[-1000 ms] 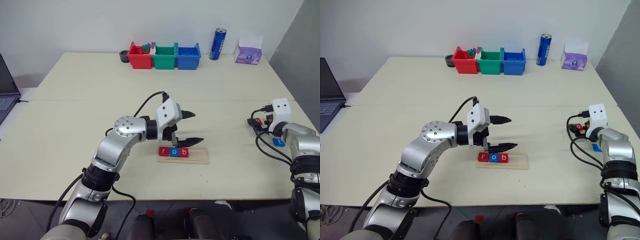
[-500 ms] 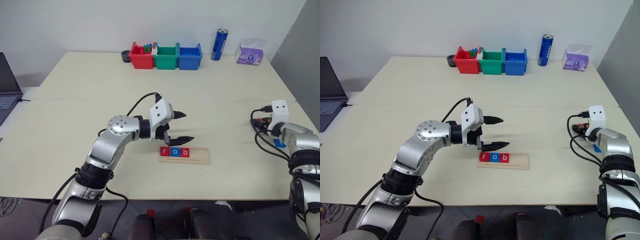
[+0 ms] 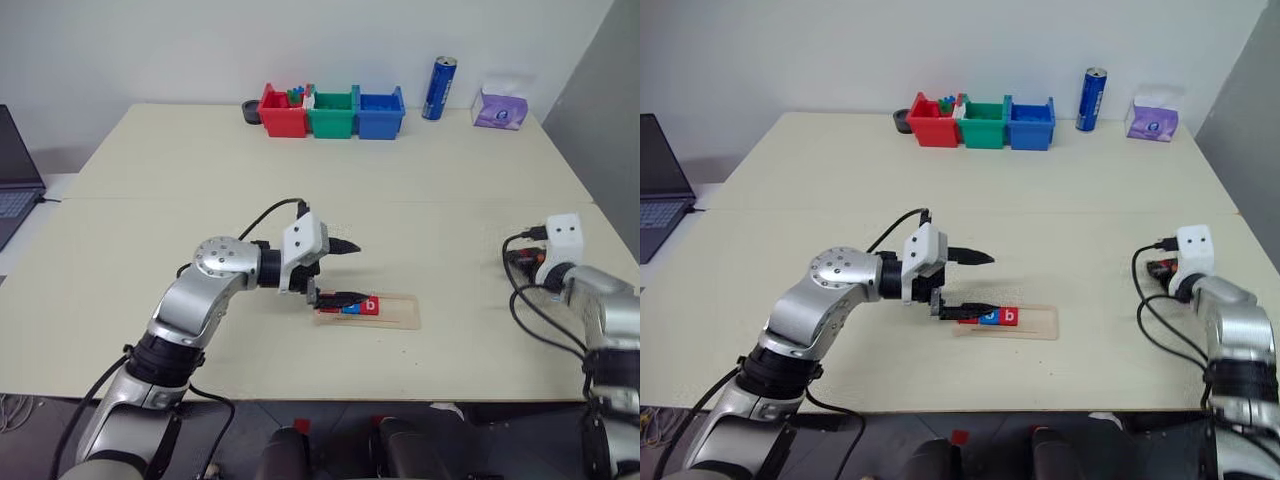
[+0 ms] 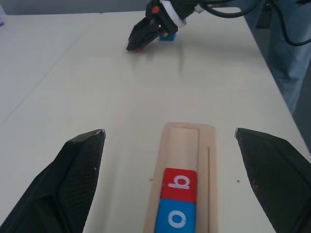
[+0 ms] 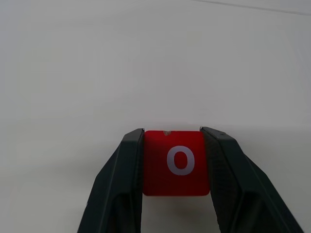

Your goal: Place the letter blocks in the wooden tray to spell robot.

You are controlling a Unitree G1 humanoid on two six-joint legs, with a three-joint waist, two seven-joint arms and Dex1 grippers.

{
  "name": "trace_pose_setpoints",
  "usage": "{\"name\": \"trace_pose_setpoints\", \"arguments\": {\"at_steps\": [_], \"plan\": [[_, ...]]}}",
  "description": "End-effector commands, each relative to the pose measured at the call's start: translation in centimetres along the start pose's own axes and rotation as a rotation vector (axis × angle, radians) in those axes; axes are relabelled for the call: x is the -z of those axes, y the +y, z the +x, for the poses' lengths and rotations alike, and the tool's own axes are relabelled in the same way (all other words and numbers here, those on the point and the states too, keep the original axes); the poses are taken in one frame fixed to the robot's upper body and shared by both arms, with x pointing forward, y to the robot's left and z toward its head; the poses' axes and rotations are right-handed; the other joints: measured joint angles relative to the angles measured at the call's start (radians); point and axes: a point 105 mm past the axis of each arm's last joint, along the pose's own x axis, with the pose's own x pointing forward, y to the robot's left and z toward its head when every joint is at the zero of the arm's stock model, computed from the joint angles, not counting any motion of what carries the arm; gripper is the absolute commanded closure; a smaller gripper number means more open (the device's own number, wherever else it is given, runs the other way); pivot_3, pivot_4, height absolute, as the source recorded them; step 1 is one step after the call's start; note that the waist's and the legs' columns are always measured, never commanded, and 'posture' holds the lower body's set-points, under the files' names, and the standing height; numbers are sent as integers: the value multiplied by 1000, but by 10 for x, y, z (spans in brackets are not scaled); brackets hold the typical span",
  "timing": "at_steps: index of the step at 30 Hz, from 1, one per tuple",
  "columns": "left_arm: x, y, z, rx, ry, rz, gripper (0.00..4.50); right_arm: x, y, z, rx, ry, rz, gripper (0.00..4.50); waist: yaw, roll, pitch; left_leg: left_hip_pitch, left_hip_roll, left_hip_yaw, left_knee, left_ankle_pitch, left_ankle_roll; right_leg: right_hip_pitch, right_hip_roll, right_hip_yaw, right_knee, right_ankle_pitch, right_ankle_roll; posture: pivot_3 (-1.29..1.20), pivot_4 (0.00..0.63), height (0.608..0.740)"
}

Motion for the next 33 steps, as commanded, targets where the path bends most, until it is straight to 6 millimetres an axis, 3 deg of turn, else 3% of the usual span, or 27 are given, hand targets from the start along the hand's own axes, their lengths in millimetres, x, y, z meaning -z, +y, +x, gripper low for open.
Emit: {"name": "trace_pose_setpoints", "arguments": {"at_steps": [1, 5, 7, 18, 23, 25, 27, 33], "plan": [[-14, -12, -6, 59, -43, 70, 0, -16, 32, -37, -29, -71, 40, 3073, -1, 1, 0, 0, 0, 0, 0, 0, 0, 0, 0, 0, 0, 0, 0, 0, 150, 740], [-12, -20, -7, 110, -37, 94, 0, 10, 81, -61, -61, -11, 106, 3073, -2, 1, 0, 1, 0, -1, 0, 0, 0, 0, 1, 0, 1, 0, 1, 0, 150, 740], [-10, -21, -7, 120, -31, 106, 0, 18, 96, -65, -36, 3, 155, 3073, -2, 1, 0, 1, 0, 0, 0, 0, 0, 0, 1, 0, 1, -2, 4, 0, 150, 740], [-2, -18, -6, 114, -18, 121, 0, 43, 118, -56, 96, 45, 330, 3073, -4, 1, 0, 1, 0, 0, 0, 0, 0, 0, 1, 0, 0, -3, 5, 0, 150, 740], [3, -21, -6, 117, -4, 135, 0, 43, 130, -55, 75, 38, 365, 1434, -5, 1, 0, 1, 0, 0, 0, 0, 0, 0, 1, 0, 0, -3, 5, 0, 150, 740], [0, -18, -4, 100, -20, 131, 0, 36, 130, -55, 66, 10, 361, 570, -4, 1, 0, 1, 0, 0, 0, 0, 0, 0, 1, 0, 0, -3, 5, 0, 150, 740], [-1, -16, -3, 88, -26, 131, 0, 30, 129, -55, 71, -13, 363, 24, -2, 1, 0, 1, 0, 0, 0, 0, 0, 0, 1, 0, 0, -3, 5, 0, 150, 740], [4, -17, -7, 73, -15, 114, 0, -5, 133, -66, -28, -158, 268, 24, -5, 1, 0, 0, 0, 0, -1, 0, 1, -1, 2, 0, -1, -3, 5, 0, 150, 740]]}}
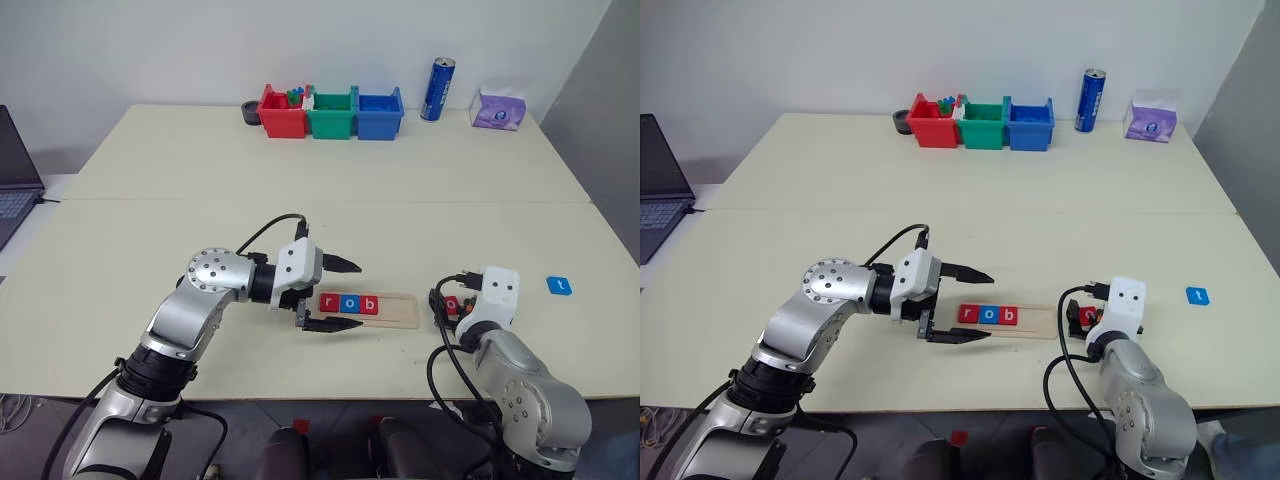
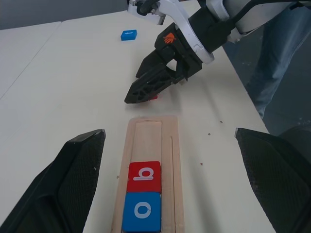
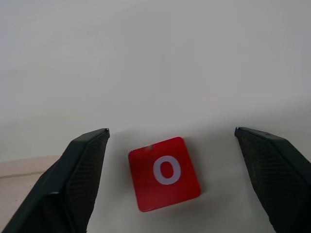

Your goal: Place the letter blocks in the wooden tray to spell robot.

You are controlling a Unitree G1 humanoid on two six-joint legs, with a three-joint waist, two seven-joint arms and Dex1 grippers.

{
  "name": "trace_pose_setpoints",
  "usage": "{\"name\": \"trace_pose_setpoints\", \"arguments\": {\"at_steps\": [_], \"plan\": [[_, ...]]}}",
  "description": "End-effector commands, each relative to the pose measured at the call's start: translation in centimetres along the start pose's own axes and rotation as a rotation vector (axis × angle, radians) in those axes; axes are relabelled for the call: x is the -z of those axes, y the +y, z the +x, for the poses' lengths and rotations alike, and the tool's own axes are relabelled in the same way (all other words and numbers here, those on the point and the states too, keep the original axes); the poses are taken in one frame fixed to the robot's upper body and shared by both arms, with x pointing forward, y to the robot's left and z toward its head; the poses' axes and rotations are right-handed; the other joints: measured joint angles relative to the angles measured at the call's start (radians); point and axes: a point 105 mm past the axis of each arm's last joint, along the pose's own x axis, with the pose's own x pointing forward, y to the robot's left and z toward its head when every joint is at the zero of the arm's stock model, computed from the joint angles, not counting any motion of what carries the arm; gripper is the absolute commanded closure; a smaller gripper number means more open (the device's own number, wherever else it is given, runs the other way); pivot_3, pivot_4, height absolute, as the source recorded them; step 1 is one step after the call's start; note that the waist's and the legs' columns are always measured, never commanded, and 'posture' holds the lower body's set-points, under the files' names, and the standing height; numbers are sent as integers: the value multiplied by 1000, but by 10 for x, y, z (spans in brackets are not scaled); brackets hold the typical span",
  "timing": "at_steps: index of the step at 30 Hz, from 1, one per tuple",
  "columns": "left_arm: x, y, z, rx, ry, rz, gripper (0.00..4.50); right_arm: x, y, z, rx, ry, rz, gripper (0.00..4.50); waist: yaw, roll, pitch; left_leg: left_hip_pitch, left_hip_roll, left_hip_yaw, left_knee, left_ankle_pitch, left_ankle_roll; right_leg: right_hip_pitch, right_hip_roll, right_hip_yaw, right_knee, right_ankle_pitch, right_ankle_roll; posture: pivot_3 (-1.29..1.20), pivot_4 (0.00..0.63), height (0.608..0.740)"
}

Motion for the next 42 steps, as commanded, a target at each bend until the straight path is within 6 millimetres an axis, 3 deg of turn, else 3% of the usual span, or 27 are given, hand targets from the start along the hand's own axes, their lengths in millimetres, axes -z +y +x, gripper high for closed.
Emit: {"name": "trace_pose_setpoints", "arguments": {"at_steps": [1, 8, 11, 15, 24, 36, 42], "plan": [[-5, 3, -4, -23, -12, 28, 0, -36, 16, -13, -139, -145, -90, 24, 0, 0, 0, 0, 0, 0, 0, 0, 0, 0, 0, 0, 0, 0, 0, 0, 150, 740], [-7, 2, -6, -12, -14, 20, 0, -48, 13, -25, -542, -121, -522, 24, 1, 0, 1, -1, -1, 0, 0, 0, 0, 0, 0, -1, -2, 0, 0, 0, 150, 740], [-9, 0, -6, -2, -18, 15, 0, -33, 8, -30, -722, -18, -686, 24, 1, -1, 1, 0, -1, -1, 0, -2, 4, 1, 1, -1, -4, 0, 0, 0, 150, 740], [-10, 0, -4, -6, -20, 11, 0, -14, -13, -22, -799, 124, -896, 24, 1, -2, 2, 0, -1, 0, 0, -2, 4, 1, 1, 0, -5, 0, -1, 0, 150, 740], [-12, -1, -3, -8, -18, 7, 0, -21, -17, 12, -856, 133, -1054, 24, 2, -2, 2, 0, 0, 0, 1, -2, 4, 1, 1, 0, -4, 3, -4, 0, 150, 740], [-8, -2, -6, -18, -5, 7, 0, -15, -24, 15, -951, 265, -1044, 24, 4, -2, 2, 0, 0, 0, 1, -2, 4, 2, 0, 0, -4, 3, -5, 0, 150, 740], [-5, -2, -8, -24, 2, 4, 0, -16, -28, 16, -947, 280, -1020, 2033, 4, -2, 2, 0, 0, 0, 2, -2, 4, 2, 0, 0, -3, 3, -5, 0, 150, 740]]}}
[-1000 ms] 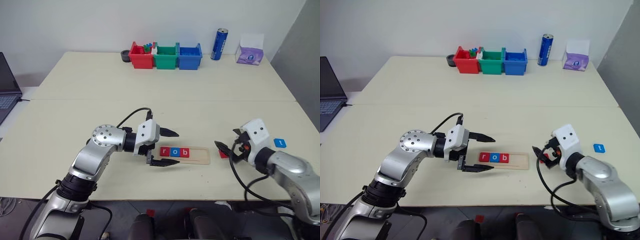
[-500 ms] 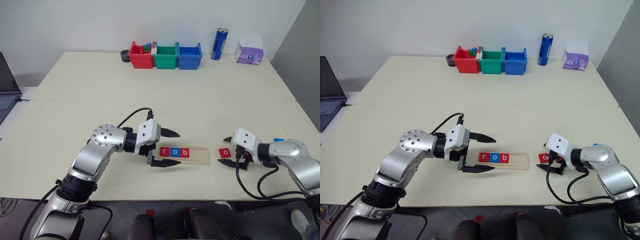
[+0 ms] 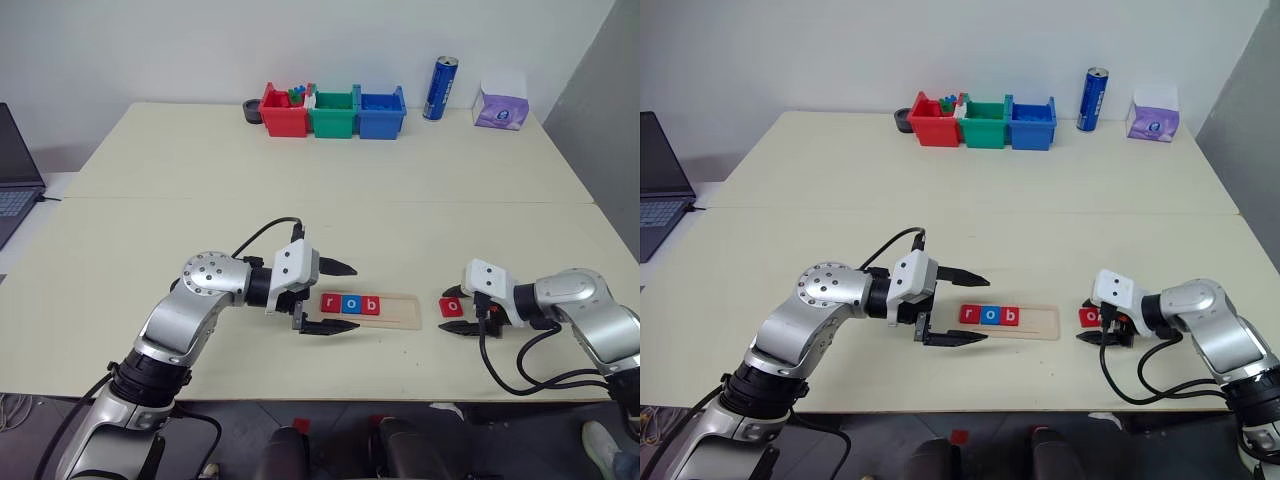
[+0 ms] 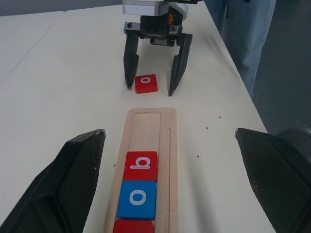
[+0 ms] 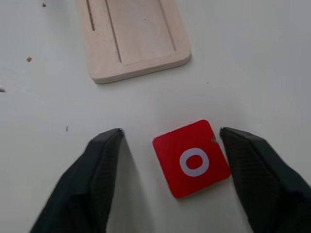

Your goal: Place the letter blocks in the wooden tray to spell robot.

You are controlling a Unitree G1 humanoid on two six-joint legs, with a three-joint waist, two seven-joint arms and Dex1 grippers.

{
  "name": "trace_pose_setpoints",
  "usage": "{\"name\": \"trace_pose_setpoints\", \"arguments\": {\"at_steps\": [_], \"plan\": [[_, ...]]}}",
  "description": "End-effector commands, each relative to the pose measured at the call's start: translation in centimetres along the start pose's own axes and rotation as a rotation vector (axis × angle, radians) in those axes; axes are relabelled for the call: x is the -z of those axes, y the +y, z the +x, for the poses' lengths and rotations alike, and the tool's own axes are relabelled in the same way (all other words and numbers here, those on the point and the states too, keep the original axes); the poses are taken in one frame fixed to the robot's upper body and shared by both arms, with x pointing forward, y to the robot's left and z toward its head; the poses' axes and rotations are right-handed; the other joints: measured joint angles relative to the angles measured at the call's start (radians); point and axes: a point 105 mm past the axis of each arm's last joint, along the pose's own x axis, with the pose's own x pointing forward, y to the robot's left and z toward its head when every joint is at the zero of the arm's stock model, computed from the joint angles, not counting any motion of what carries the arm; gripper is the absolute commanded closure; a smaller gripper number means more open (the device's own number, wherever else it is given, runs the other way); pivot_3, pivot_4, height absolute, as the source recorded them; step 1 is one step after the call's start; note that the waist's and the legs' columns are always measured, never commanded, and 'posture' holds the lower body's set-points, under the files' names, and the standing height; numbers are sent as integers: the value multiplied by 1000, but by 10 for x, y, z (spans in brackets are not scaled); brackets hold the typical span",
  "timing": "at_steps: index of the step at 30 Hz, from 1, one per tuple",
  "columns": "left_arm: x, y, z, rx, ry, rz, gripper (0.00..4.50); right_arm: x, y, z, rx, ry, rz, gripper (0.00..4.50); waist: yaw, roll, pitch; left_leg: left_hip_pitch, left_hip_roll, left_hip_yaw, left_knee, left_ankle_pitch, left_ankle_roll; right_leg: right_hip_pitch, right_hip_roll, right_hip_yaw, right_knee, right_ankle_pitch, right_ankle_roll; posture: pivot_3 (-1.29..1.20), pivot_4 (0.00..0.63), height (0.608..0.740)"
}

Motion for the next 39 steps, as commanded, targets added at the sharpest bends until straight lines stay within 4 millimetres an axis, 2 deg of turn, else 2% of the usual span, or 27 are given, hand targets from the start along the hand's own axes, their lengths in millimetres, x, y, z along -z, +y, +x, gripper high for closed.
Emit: {"name": "trace_pose_setpoints", "arguments": {"at_steps": [1, 3, 5, 10, 13, 15, 20, 26, 39], "plan": [[-6, 1, -5, -13, -10, 37, 0, 0, -6, -6, 26, 5, 9, 2330, 0, 0, 0, 0, 0, 0, 0, 0, 0, 0, 0, 0, 0, 0, 0, 0, 150, 740], [-4, 2, -9, -30, -7, 27, 0, -2, -7, -9, 44, -2, 19, 3044, 0, 0, 0, 0, 0, 0, 0, 0, 0, 0, 0, 0, 1, 0, 0, 0, 150, 740], [-2, 2, -13, -43, -5, 19, 0, -5, -8, -12, 62, -9, 26, 3052, 0, 0, 0, 1, 0, 0, 1, 0, 0, 0, 0, 0, 2, 0, 0, 0, 150, 740], [9, -2, -31, -60, 26, -15, 0, -34, -5, -20, 111, -69, 6, 3052, -1, 0, 0, 1, 0, 0, 0, 0, 0, 0, 0, 0, 2, 0, 0, 0, 150, 740], [16, 4, -39, -76, 65, -7, 0, -58, 4, -13, 92, -117, -8, 3052, -1, 0, 0, 1, 1, -1, 0, 0, 0, 0, 0, 0, 3, 0, 0, 0, 150, 740], [16, 7, -40, -77, 67, 0, 0, -65, 7, -6, 79, -124, -4, 3052, -1, 0, 0, 1, 0, 0, 0, 0, 0, 0, 0, 0, 3, 0, 0, 0, 150, 740], [14, 8, -35, -62, 67, 14, 0, -73, 14, 18, 39, -105, -18, 3052, 0, 0, 0, 1, 0, 0, 1, 0, 0, 0, 0, 0, 3, 0, 0, 0, 150, 740], [12, 5, -31, -52, 64, 22, 0, -81, 19, 33, -4, -111, -34, 3052, -1, 0, 0, 0, 0, 0, 1, 0, 0, -1, 0, 0, 3, 0, 0, 0, 150, 740], [11, 4, -27, -48, 59, 31, 0, -82, 18, 44, -42, -88, -62, 3052, -1, 0, 0, 0, 0, 0, 1, 0, 0, -1, 0, -1, 3, 0, 0, 0, 150, 740]]}}
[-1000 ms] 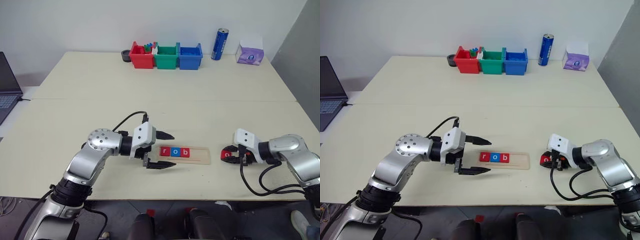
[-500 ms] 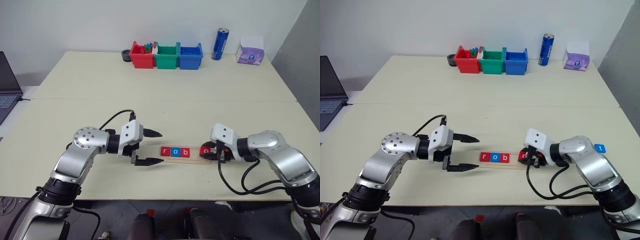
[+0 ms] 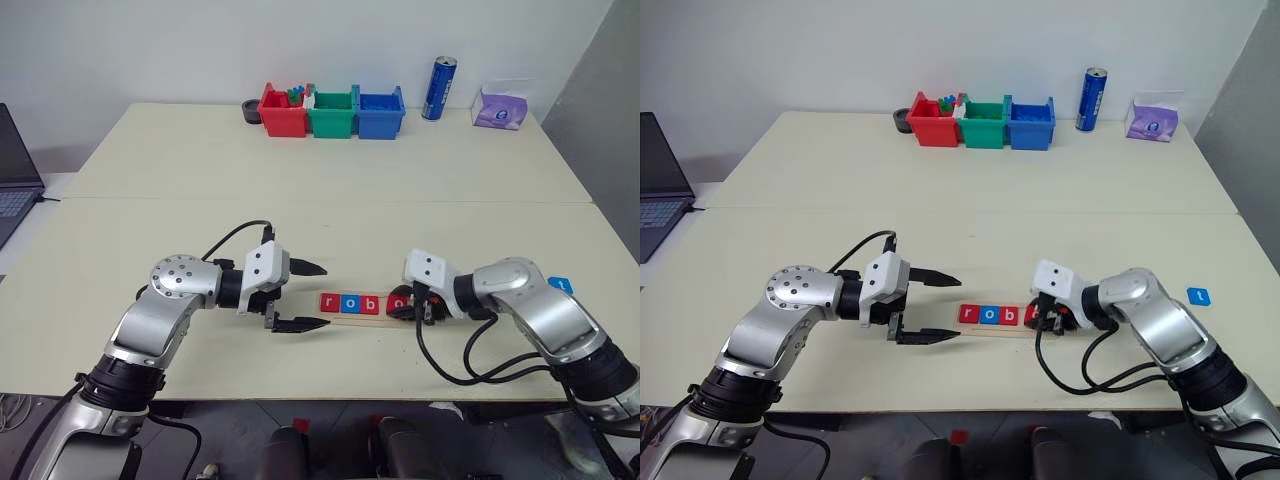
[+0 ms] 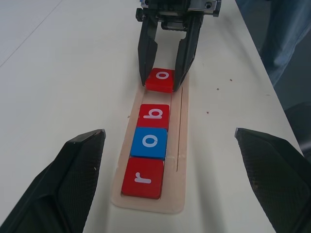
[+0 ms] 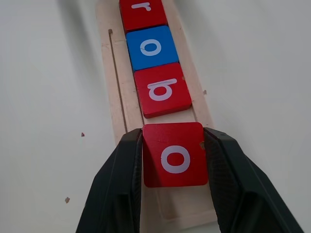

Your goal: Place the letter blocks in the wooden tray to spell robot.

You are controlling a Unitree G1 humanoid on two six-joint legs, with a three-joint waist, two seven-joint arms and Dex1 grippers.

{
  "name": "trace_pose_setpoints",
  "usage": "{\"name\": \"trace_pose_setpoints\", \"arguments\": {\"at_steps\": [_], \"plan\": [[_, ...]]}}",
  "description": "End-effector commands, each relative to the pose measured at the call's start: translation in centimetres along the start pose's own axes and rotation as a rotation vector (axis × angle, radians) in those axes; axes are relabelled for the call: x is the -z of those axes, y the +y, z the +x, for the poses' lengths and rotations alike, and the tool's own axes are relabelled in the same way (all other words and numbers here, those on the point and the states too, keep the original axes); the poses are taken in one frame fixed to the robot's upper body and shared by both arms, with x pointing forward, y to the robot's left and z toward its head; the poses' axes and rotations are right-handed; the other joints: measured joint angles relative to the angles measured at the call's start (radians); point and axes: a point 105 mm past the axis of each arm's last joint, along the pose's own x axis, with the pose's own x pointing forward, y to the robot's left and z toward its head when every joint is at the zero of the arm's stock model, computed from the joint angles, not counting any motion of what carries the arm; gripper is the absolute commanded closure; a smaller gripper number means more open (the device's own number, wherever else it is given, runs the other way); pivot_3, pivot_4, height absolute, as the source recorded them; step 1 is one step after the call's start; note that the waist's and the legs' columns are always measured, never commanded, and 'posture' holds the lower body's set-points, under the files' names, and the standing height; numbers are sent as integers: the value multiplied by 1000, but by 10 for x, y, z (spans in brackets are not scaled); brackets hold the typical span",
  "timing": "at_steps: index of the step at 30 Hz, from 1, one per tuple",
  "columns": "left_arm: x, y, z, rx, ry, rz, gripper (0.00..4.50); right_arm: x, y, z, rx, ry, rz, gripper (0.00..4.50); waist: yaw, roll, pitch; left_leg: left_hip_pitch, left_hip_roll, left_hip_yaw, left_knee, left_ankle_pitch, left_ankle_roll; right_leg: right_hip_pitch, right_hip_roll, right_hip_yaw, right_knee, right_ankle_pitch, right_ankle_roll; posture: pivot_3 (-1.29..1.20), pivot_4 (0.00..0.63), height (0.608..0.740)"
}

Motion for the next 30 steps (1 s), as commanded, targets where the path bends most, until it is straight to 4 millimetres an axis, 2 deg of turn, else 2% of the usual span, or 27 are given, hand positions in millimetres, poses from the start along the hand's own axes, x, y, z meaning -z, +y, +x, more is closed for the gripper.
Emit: {"name": "trace_pose_setpoints", "arguments": {"at_steps": [1, 11, 19, 20, 25, 28, 30], "plan": [[-11, -2, 4, 14, -13, 60, 0, -9, -2, -1, -3, -17, -46, 3052, 0, 0, 0, 0, 0, 0, 0, 0, 0, 0, 0, 0, 0, 0, 0, 0, 150, 740], [-14, -1, 7, 8, -14, 73, 0, -12, -5, 4, -12, -19, -69, 3052, 0, 0, 0, 0, 0, 0, 0, 0, 0, 0, 0, 0, 0, 0, 0, 0, 150, 740], [-14, 0, 8, 5, -14, 73, 0, -14, -6, 7, -9, -22, -83, 209, 0, 0, 0, 0, 0, 0, 0, 0, 0, 0, 0, 0, 0, 0, 0, 0, 150, 740], [-13, 0, 8, 4, -14, 73, 0, -16, -7, 6, -6, -26, -86, 54, 0, 0, 0, 0, 0, 0, 0, 0, 0, 0, 0, 0, 0, 0, 0, 0, 150, 740], [-11, -1, 8, 2, -12, 71, 0, -31, -7, -11, 6, -92, -77, 54, 0, 0, 0, 0, 0, 0, 0, 0, 0, 0, 0, 0, 0, 0, 0, 0, 150, 740], [-9, -2, 6, 2, -9, 67, 0, -28, -7, -23, 38, -85, -81, 54, 0, 0, 0, 0, 0, 0, 0, 0, 0, 0, 0, 0, 0, 0, 0, 0, 150, 740], [-8, -2, 5, 2, -6, 65, 0, -21, -5, -28, 52, -68, -85, 416, 2, 0, 0, 0, 0, 0, 0, 0, 0, 0, 0, 0, 0, 0, 0, 0, 150, 740]]}}
